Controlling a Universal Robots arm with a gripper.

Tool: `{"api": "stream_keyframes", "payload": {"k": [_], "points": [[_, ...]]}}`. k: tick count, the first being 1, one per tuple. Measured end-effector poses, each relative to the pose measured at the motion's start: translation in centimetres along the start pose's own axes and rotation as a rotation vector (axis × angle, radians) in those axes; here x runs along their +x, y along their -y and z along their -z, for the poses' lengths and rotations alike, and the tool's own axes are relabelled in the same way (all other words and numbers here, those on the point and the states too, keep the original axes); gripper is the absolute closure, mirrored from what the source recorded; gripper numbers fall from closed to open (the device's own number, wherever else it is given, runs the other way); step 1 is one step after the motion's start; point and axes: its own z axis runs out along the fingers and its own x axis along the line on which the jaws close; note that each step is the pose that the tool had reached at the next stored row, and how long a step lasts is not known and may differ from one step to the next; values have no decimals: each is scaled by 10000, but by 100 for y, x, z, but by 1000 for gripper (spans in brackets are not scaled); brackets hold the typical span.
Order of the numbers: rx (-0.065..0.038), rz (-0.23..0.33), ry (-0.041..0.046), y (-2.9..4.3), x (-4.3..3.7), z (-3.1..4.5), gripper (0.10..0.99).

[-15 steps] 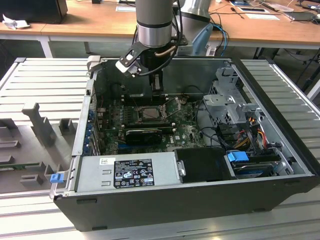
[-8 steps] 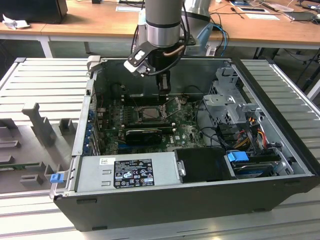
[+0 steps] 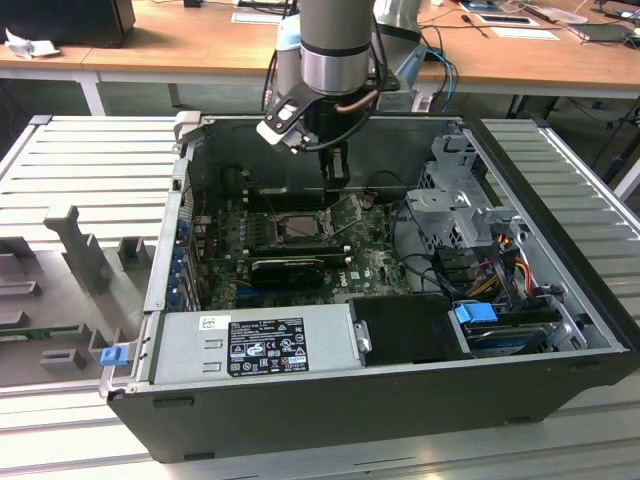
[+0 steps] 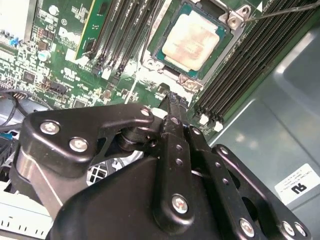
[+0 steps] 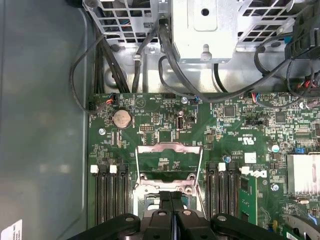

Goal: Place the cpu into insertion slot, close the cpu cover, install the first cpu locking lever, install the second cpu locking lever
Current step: 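Close the cpu cover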

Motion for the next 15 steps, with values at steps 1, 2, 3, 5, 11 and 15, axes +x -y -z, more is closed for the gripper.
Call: {"api": "stream_keyframes", "payload": {"k": [1,2,3,5,11,15], "points": [[0,0,0,-9,0,-1,980],[0,0,0,-15,0,-1,980],[0,-1,1,-22,0,-2,980],[0,0,0,-39,0,-3,980],[0,0,0,-91,1,-8,980],[0,0,1,-119,1,-10,980]]}}
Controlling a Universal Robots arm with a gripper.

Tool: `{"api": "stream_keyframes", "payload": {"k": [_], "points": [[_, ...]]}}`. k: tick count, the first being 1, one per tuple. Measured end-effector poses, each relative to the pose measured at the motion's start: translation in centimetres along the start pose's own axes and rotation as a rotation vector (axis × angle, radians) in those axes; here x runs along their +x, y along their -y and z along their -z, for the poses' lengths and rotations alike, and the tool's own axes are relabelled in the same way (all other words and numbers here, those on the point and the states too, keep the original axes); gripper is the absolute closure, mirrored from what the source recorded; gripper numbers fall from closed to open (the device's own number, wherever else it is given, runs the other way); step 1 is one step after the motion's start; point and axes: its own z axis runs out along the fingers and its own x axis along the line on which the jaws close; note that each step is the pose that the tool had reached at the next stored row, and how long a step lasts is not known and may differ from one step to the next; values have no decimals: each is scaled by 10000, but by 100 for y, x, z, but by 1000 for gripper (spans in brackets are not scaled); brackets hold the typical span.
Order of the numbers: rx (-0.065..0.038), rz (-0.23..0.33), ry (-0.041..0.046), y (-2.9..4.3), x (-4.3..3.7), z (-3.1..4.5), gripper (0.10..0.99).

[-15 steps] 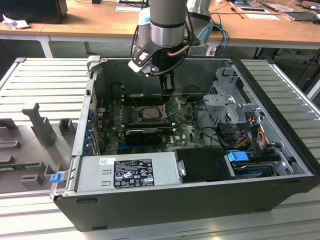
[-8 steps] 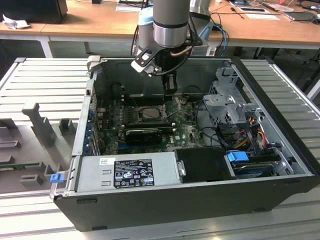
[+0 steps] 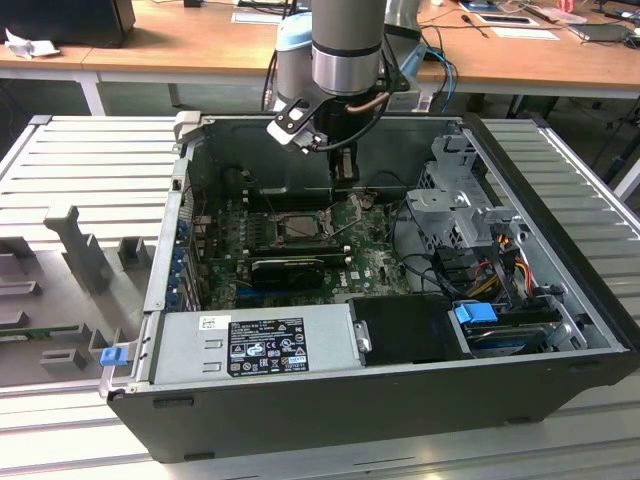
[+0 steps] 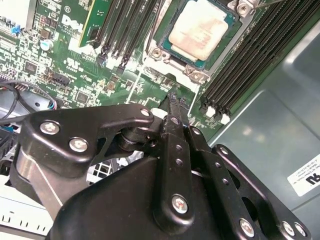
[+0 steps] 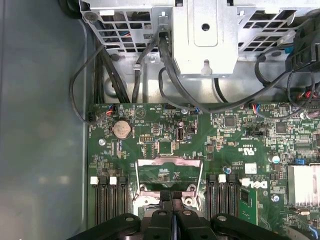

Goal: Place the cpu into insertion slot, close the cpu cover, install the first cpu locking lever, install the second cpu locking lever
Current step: 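Close the cpu cover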

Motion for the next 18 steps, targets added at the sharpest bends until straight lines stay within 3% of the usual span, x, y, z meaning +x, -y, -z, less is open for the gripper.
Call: {"api": "stream_keyframes", "payload": {"k": [18], "points": [[0,-1,0,-140,1,-11,980]]}}
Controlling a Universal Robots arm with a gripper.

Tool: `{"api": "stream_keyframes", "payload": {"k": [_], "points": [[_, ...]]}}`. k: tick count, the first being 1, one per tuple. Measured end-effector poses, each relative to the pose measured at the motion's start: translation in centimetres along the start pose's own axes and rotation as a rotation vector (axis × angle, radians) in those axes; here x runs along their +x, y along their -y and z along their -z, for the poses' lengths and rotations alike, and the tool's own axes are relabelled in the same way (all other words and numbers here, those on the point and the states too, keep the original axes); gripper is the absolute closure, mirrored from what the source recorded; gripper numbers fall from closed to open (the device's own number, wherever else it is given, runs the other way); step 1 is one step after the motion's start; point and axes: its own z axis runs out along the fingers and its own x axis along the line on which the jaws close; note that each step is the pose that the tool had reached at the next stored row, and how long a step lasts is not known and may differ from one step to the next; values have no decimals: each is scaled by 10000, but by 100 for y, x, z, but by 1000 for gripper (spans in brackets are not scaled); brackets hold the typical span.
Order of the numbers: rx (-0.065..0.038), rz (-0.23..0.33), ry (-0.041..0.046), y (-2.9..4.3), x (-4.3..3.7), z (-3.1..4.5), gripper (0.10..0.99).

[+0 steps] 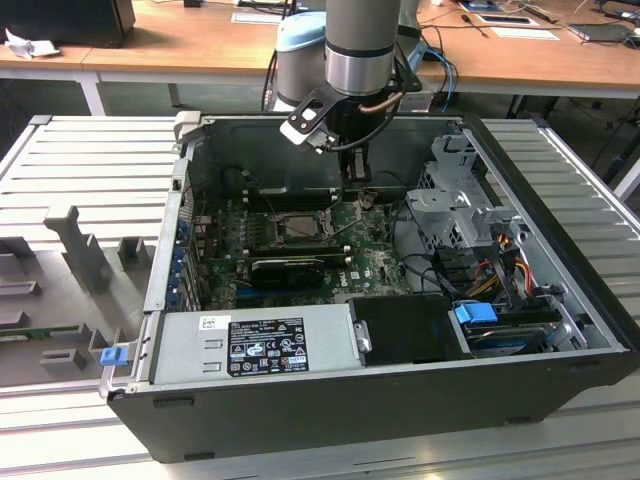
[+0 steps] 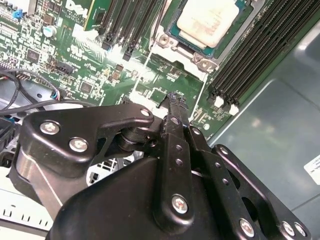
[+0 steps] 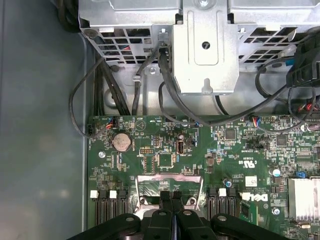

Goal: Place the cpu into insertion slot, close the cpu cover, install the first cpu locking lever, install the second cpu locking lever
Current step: 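Close the cpu cover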

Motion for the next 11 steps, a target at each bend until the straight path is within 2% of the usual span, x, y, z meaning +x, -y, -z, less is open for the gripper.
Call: {"api": "stream_keyframes", "payload": {"k": [7,11], "points": [[0,1,1,-82,0,-10,980],[0,1,-2,-164,2,-31,980]]}}
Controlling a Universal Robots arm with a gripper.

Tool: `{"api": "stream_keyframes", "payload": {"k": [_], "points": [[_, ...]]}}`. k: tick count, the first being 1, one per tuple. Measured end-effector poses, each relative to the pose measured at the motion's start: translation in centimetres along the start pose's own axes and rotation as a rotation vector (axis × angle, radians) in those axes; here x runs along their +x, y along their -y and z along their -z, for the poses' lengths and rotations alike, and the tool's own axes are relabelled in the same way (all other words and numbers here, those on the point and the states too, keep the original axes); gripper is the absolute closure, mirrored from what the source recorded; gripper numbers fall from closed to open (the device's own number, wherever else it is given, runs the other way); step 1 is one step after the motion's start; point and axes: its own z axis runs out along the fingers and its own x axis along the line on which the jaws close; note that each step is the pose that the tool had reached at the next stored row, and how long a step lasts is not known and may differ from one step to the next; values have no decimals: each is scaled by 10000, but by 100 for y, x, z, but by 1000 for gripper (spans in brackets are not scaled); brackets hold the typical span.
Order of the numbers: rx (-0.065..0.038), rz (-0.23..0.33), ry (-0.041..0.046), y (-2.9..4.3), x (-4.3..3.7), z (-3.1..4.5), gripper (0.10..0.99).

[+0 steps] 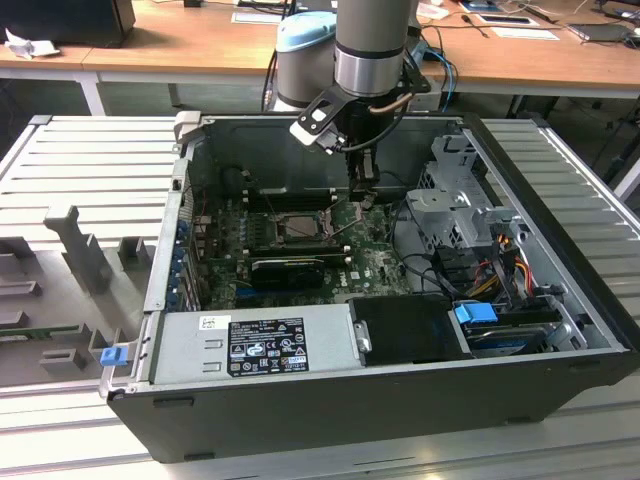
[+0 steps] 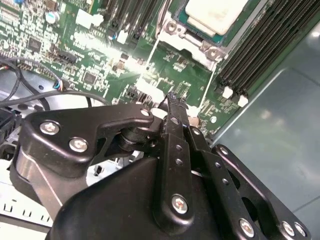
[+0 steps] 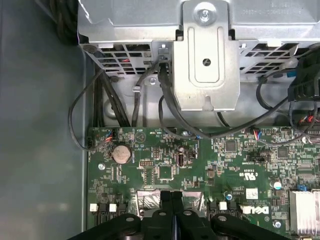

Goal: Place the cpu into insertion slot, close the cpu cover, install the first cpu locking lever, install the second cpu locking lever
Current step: 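Close the cpu cover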

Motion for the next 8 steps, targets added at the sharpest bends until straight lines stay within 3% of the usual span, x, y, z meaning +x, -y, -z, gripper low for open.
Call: {"api": "stream_keyframes", "payload": {"k": [4,8], "points": [[3,-1,2,-139,0,-37,980],[6,-1,2,-223,0,-143,980]]}}
